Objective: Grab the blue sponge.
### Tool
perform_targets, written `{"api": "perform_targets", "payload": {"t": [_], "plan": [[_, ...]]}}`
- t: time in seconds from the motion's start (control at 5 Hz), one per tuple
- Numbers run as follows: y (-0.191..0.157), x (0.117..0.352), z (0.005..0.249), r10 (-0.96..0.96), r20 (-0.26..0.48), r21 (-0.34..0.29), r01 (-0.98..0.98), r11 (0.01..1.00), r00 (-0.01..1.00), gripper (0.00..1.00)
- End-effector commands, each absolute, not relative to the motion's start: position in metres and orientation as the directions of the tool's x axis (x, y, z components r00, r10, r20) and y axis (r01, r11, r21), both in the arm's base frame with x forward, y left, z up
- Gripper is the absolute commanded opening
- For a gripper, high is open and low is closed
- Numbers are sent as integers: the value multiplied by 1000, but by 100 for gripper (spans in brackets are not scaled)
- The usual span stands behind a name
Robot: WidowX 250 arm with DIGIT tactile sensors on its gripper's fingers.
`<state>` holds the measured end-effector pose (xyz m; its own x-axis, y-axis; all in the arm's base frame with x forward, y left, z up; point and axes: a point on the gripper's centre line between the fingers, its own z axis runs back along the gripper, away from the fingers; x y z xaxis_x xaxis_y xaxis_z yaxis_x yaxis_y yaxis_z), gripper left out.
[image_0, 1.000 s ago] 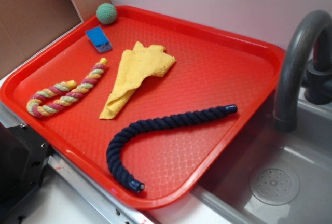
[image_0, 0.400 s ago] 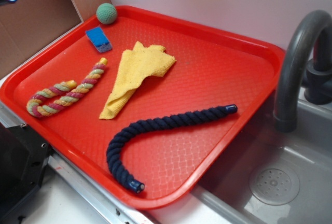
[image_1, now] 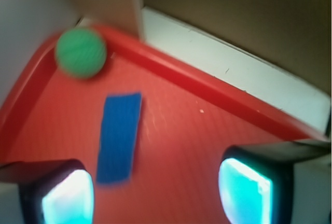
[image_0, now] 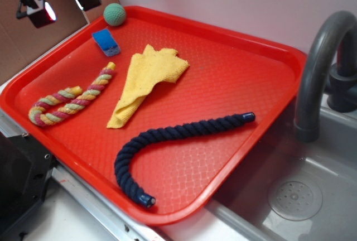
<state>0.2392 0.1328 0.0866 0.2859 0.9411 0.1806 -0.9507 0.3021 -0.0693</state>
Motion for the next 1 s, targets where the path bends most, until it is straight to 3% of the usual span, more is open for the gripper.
{"api": "perform_targets", "payload": {"t": [0.0,0.2,0.4,0.6,0.8], "plan": [[131,249,66,969,244,-100,-993,68,42,100],[130,263,48,974,206,-97,-989,112,90,100],[130,260,37,970,215,-66,-990,128,111,100],[121,258,21,968,208,-48,-988,150,137,0],[115,253,28,968,221,-54,-989,139,124,0]]}}
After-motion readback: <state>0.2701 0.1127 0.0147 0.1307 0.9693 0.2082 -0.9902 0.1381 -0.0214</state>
